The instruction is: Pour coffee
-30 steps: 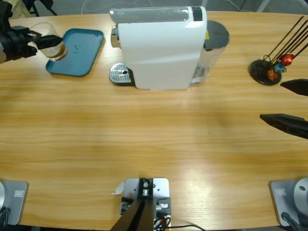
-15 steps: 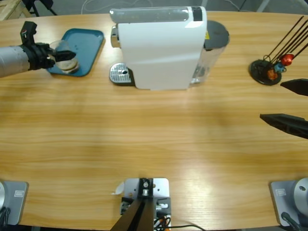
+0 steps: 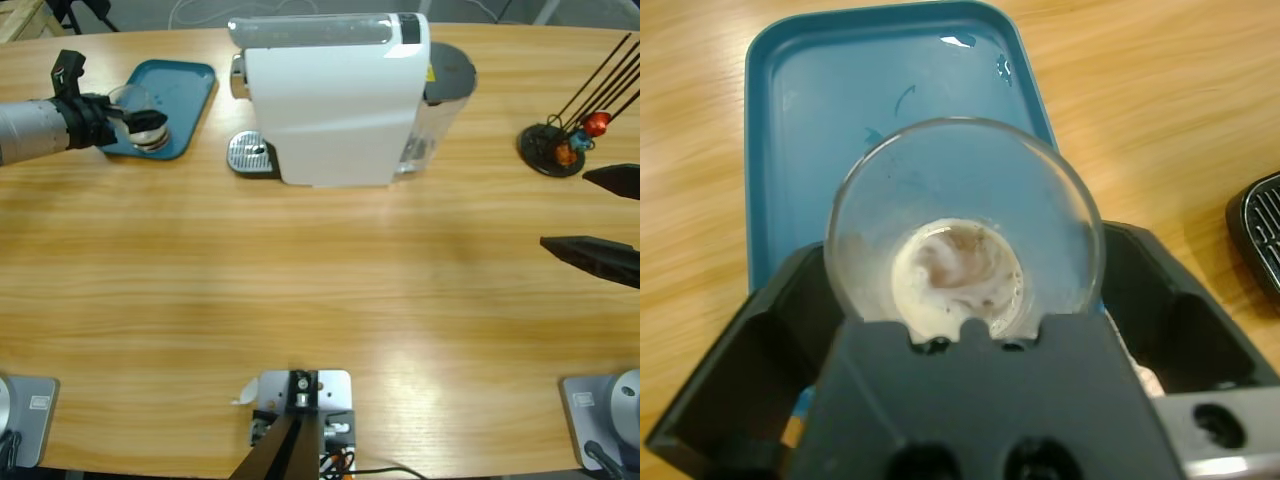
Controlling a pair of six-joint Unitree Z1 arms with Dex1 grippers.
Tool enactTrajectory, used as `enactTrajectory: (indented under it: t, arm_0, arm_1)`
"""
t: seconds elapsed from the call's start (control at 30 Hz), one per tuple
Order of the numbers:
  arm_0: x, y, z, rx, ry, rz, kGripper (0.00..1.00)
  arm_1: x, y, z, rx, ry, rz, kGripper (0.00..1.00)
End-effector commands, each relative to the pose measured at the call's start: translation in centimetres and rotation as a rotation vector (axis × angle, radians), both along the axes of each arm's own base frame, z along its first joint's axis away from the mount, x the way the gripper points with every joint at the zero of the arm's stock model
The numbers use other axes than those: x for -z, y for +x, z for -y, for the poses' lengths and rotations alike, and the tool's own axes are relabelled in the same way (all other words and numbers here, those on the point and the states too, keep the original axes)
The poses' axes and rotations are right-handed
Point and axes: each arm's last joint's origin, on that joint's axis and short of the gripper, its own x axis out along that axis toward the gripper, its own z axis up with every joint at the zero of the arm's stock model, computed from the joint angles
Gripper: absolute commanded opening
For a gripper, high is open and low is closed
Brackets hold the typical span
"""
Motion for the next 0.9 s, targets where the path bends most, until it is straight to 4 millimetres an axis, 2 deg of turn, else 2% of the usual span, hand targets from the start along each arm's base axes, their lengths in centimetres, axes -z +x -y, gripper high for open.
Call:
enactTrajectory:
  t: [0.03, 0.13, 0.3, 0.37, 0.47, 0.57, 0.9]
  arm_0:
    - [-3.8, -3.2, -1.4, -0.019, -0.026, 0.049, 1.000]
    - [-7.3, -6.1, -1.9, -0.004, -0.043, 0.100, 1.000]
    - [-11.6, -13.7, -1.8, 0.149, -0.056, 0.113, 1.000]
    - [-12.2, -16.6, -1.8, 0.241, -0.062, 0.108, 1.000]
    - [-10.8, -18.8, -1.9, 0.327, -0.088, 0.047, 0.998]
    - [-10.0, -20.0, -2.1, 0.391, -0.117, 0.014, 0.973]
    - [-9.6, -18.8, -0.8, 0.456, -0.099, -0.003, 0.964]
  arm_1:
    - [1.3, -0.2, -0.1, -0.017, -0.012, -0.042, 0.849]
    - [1.3, -0.2, -0.1, -0.017, -0.011, -0.041, 0.849]
    - [1.1, -0.3, -0.1, -0.039, 0.000, -0.044, 0.849]
    - [1.2, -0.3, -0.2, -0.042, -0.003, -0.049, 0.847]
    - [1.4, 0.1, -0.5, -0.046, -0.016, -0.067, 0.844]
    - [1.8, 0.6, -1.2, -0.059, -0.034, -0.100, 0.844]
    - [2.3, 1.1, -1.6, -0.051, -0.055, -0.129, 0.844]
